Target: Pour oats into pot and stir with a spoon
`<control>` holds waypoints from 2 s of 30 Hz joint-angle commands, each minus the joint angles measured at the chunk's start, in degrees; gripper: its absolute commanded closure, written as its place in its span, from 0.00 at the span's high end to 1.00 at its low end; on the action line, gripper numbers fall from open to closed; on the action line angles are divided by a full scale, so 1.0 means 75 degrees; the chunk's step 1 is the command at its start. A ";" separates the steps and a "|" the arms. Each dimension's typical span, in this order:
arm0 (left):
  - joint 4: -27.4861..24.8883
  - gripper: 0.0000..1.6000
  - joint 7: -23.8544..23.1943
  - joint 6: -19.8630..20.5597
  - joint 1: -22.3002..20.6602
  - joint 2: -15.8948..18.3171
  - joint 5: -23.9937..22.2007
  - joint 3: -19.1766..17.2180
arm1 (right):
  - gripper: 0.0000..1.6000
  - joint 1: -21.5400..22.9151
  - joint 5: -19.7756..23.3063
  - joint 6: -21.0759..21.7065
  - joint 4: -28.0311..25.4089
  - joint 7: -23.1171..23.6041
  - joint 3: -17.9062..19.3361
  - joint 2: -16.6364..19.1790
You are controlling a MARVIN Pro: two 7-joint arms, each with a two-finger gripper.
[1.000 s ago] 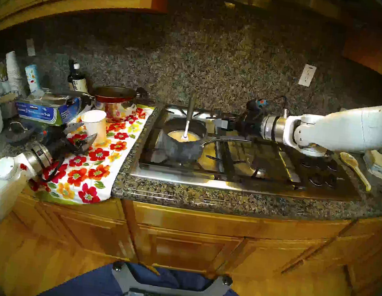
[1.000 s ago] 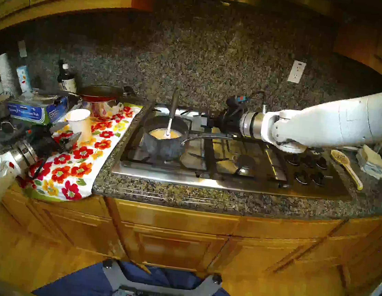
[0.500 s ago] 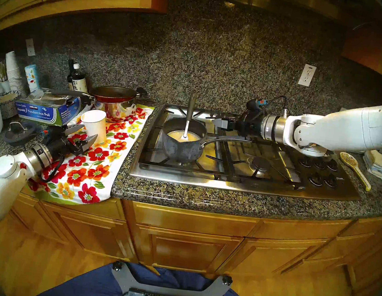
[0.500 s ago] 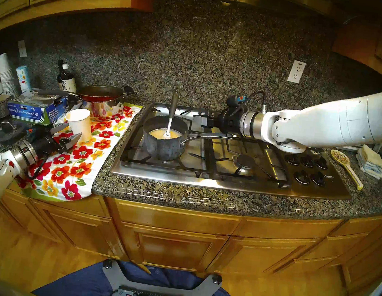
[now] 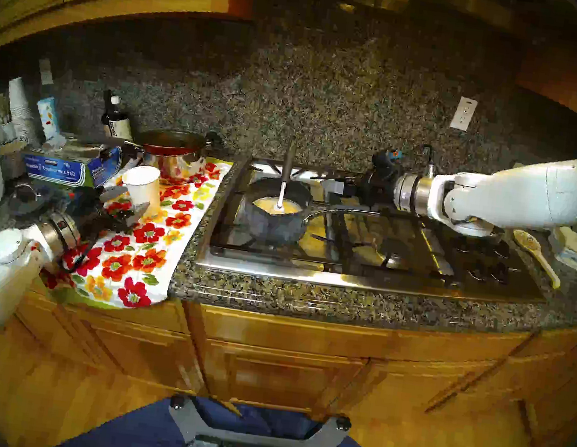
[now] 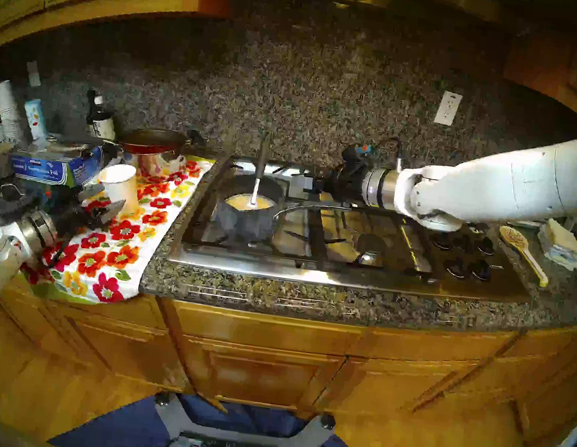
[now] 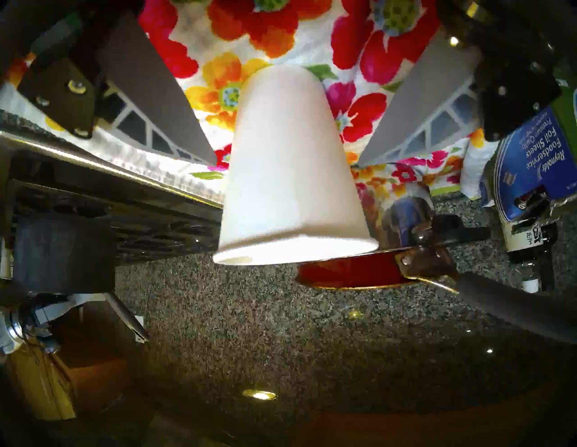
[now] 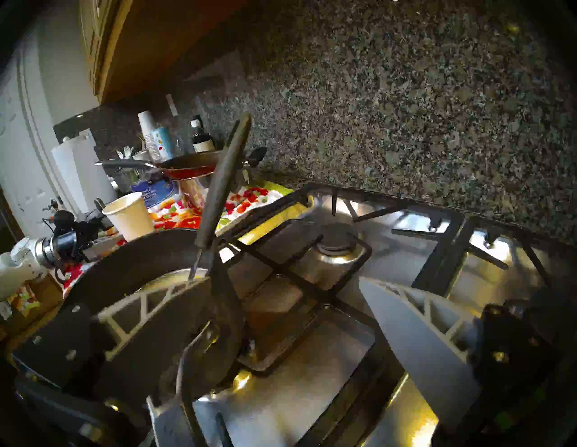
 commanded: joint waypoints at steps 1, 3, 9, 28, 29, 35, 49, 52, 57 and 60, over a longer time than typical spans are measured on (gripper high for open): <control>-0.0244 1.00 0.0082 -0.0049 -0.0506 0.0071 0.0067 -0.0018 | 1.00 0.0262 -0.0013 -0.0084 0.0075 0.0012 0.0126 0.0002; -0.0235 1.00 0.0127 -0.0012 -0.0575 0.0054 0.0103 0.0055 | 1.00 0.0263 -0.0012 -0.0085 0.0075 0.0012 0.0126 0.0001; -0.0221 1.00 0.0178 -0.0011 -0.0674 0.0022 0.0186 0.0187 | 1.00 0.0264 -0.0011 -0.0086 0.0074 0.0013 0.0124 0.0000; -0.0197 0.47 0.0104 -0.0081 -0.0720 0.0032 0.0260 0.0251 | 1.00 0.0269 -0.0008 -0.0092 0.0072 0.0015 0.0119 -0.0003; -0.0212 0.49 0.0094 -0.0091 -0.0694 0.0037 0.0255 0.0240 | 1.00 0.0269 -0.0008 -0.0092 0.0072 0.0015 0.0118 -0.0003; -0.0265 0.54 0.0031 -0.0140 -0.0606 0.0063 0.0258 0.0197 | 1.00 0.0270 -0.0006 -0.0094 0.0071 0.0015 0.0117 -0.0004; -0.0653 0.67 -0.0090 -0.0106 -0.0497 0.0323 0.0252 -0.0029 | 1.00 0.0266 0.0001 -0.0090 0.0075 0.0019 0.0115 -0.0008; -0.0852 0.68 -0.0116 -0.0082 -0.0427 0.0389 0.0231 -0.0107 | 1.00 0.0265 0.0003 -0.0089 0.0077 0.0020 0.0115 -0.0009; -0.1172 0.67 -0.0125 -0.0035 -0.0308 0.0478 0.0229 -0.0224 | 1.00 0.0265 0.0005 -0.0089 0.0077 0.0021 0.0114 -0.0010; -0.1372 0.67 -0.0125 -0.0004 -0.0235 0.0549 0.0244 -0.0295 | 1.00 0.0265 0.0005 -0.0089 0.0077 0.0022 0.0113 -0.0011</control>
